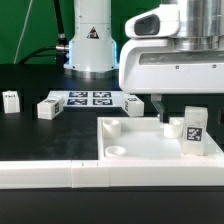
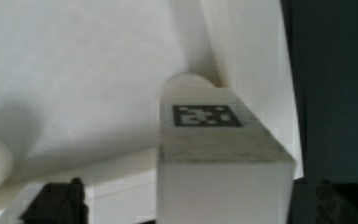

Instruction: Assemble one leg

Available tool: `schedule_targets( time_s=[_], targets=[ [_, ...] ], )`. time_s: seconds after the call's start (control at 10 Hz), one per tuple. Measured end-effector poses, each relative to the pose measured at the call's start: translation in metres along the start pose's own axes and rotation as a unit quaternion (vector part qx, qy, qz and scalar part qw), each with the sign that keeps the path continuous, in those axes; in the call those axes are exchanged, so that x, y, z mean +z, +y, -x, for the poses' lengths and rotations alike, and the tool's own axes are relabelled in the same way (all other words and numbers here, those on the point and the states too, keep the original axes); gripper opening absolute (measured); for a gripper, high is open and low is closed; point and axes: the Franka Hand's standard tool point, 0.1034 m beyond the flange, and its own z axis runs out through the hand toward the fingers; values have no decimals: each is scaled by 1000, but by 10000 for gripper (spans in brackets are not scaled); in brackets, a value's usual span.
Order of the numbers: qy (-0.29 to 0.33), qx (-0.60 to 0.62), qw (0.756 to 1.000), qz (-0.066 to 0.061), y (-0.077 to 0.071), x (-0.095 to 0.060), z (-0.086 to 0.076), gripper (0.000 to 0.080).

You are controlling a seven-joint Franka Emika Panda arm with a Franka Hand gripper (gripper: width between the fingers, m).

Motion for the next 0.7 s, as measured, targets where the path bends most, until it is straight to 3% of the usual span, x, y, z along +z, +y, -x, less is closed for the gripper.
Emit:
schedule_targets(
  time_s=[0.3, 0.5, 0.7],
  targets=[
    [0, -1, 1000, 0, 2, 0, -1, 646],
    [0, -1, 1000, 0, 1, 0, -1, 309],
    [0, 6, 1000, 0, 1, 0, 0, 291]
  ],
)
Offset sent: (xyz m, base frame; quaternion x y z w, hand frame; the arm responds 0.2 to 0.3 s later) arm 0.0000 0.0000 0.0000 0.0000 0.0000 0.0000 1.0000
